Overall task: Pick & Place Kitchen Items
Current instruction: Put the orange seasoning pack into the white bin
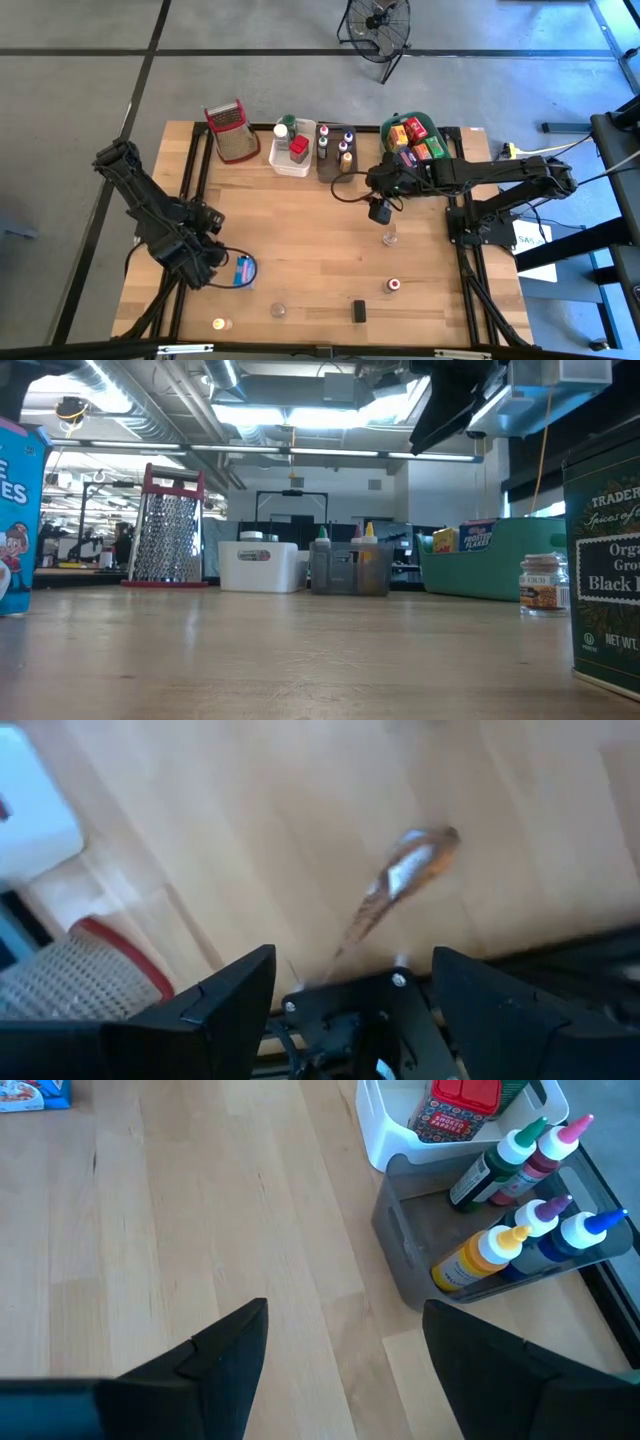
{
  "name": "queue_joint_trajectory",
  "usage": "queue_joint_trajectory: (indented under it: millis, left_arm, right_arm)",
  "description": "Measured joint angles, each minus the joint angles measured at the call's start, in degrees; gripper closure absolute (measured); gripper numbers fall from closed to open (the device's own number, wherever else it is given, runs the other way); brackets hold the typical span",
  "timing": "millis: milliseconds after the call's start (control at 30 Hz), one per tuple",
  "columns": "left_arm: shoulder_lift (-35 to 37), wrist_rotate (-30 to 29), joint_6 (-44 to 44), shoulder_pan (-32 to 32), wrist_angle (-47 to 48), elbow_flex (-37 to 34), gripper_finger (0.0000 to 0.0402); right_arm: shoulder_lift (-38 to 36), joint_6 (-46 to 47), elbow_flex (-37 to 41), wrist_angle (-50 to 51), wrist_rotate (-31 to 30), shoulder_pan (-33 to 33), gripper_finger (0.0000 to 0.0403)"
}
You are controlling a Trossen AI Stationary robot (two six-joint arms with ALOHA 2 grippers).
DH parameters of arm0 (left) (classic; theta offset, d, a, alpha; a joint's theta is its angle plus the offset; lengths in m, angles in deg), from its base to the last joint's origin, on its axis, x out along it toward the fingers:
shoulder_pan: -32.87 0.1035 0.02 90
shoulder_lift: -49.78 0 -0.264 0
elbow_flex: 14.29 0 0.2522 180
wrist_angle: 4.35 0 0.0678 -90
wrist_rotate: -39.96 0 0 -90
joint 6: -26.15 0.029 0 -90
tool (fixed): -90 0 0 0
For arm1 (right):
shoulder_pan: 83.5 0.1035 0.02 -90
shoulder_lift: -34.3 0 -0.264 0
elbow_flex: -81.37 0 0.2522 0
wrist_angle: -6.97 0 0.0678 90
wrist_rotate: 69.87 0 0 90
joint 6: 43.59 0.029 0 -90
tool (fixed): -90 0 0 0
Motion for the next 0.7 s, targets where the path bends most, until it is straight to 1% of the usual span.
queue_joint_trajectory:
  millis: [167, 467, 700]
  left_arm:
    - [0.0, 1.4, 3.6, 0.1, -1.4, -0.3, 0.0137]
    - [0.0, 2.3, 5.1, 0.1, -6.4, -7.5, 0.0137]
    - [0.0, 2.4, 8.0, 0.1, -9.9, -10.5, 0.0137]
  right_arm:
    - [0.0, 0.0, 0.0, 0.0, 0.0, 0.0, 0.0133]
    - [0.0, 0.0, 0.0, 0.0, 0.0, 0.0, 0.0133]
    - [0.0, 0.0, 0.0, 0.0, 0.0, 0.0, 0.0133]
